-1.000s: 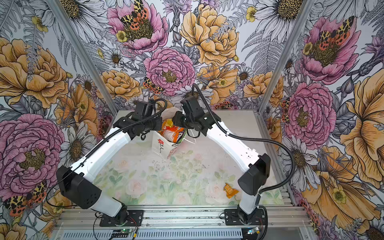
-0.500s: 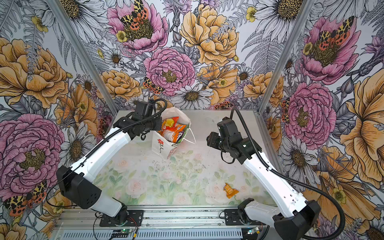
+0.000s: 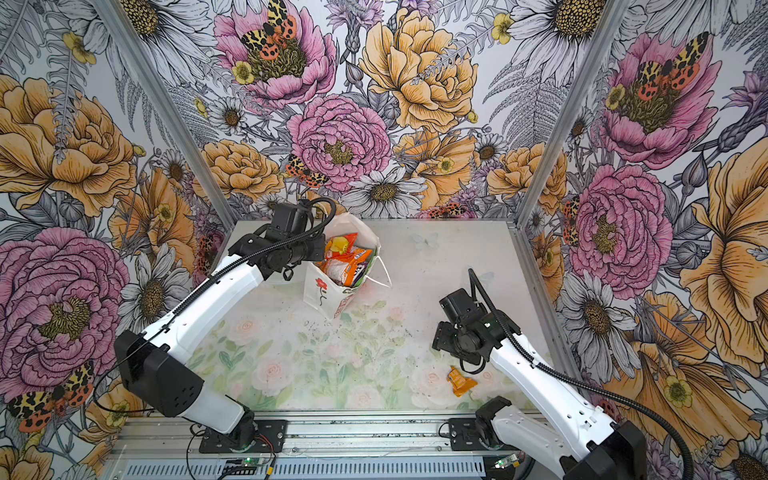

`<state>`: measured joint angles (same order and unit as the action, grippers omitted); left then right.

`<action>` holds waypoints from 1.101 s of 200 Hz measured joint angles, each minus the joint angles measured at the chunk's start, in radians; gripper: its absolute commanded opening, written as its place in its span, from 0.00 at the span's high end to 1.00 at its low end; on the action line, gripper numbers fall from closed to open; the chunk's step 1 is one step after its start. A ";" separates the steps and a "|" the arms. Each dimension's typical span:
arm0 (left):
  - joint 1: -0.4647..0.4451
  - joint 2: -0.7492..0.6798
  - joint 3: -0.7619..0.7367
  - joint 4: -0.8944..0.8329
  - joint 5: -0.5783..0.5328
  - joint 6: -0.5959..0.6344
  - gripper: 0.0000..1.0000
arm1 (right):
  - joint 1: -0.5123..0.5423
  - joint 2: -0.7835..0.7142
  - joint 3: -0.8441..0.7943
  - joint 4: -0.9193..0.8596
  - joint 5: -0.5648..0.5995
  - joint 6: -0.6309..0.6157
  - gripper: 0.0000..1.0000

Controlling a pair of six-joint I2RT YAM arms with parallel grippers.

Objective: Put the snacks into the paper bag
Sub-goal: 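Withdraw the right gripper and move it over the orange wafer packet, then lower the right gripper onto the orange wafer packet and close on it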

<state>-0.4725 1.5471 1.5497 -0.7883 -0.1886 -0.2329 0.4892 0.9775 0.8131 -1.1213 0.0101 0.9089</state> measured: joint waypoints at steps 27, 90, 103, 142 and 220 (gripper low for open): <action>-0.002 0.000 0.000 0.000 -0.003 0.001 1.00 | 0.000 -0.013 -0.069 -0.024 0.005 0.042 0.16; -0.005 0.007 0.000 0.006 -0.006 0.001 1.00 | 0.000 -0.021 -0.203 0.003 -0.001 0.087 0.01; -0.008 0.007 0.000 0.006 -0.011 0.001 1.00 | 0.000 -0.023 -0.243 0.025 -0.015 0.097 0.01; -0.016 0.009 0.000 0.007 -0.034 0.005 1.00 | 0.000 -0.006 -0.306 0.063 -0.035 0.113 0.01; -0.018 0.013 0.000 0.008 -0.051 0.005 1.00 | 0.039 0.071 -0.303 0.219 -0.093 0.149 0.13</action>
<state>-0.4900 1.5604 1.5497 -0.7807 -0.2401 -0.2276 0.5282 1.0485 0.5098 -0.9020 -0.0834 1.0580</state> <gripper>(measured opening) 0.049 0.887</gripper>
